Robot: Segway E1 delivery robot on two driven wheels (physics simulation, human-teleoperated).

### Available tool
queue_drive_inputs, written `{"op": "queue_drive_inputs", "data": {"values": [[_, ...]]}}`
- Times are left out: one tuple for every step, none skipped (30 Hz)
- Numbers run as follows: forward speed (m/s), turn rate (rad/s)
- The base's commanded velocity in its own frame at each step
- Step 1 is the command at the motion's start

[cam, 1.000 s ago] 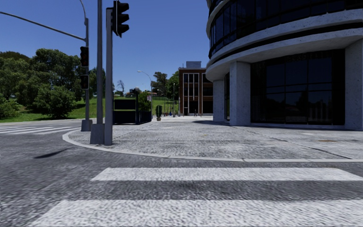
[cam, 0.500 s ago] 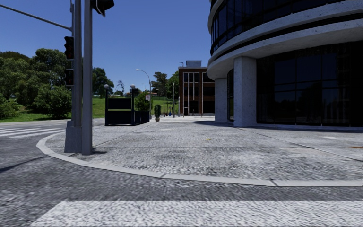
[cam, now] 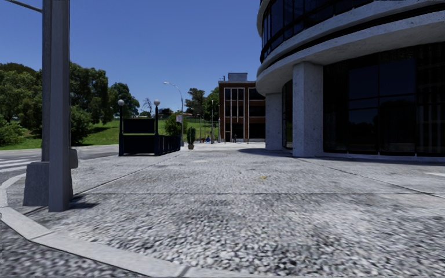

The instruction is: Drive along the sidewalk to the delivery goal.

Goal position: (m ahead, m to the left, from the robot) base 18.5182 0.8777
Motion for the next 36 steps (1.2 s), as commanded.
{"op": "queue_drive_inputs", "data": {"values": [[2.00,0.00],[2.00,0.00],[2.00,0.00],[1.87,0.00],[1.62,0.00],[1.39,0.00],[1.25,0.00],[1.25,0.00],[1.20,0.00],[1.20,0.00],[1.19,0.00],[1.19,0.00],[1.19,0.00],[1.19,0.00],[1.19,0.00],[1.19,0.00],[1.19,0.00],[1.19,0.00],[1.19,0.00],[1.20,0.00],[1.20,0.00],[1.21,0.00],[1.22,0.00],[1.23,0.00],[1.23,0.00],[1.23,0.00],[1.24,0.00],[1.24,0.00],[1.24,0.00],[1.24,0.00],[1.24,0.00],[1.24,0.00],[1.24,0.00],[1.24,0.00],[1.24,0.00],[1.24,0.00]]}}
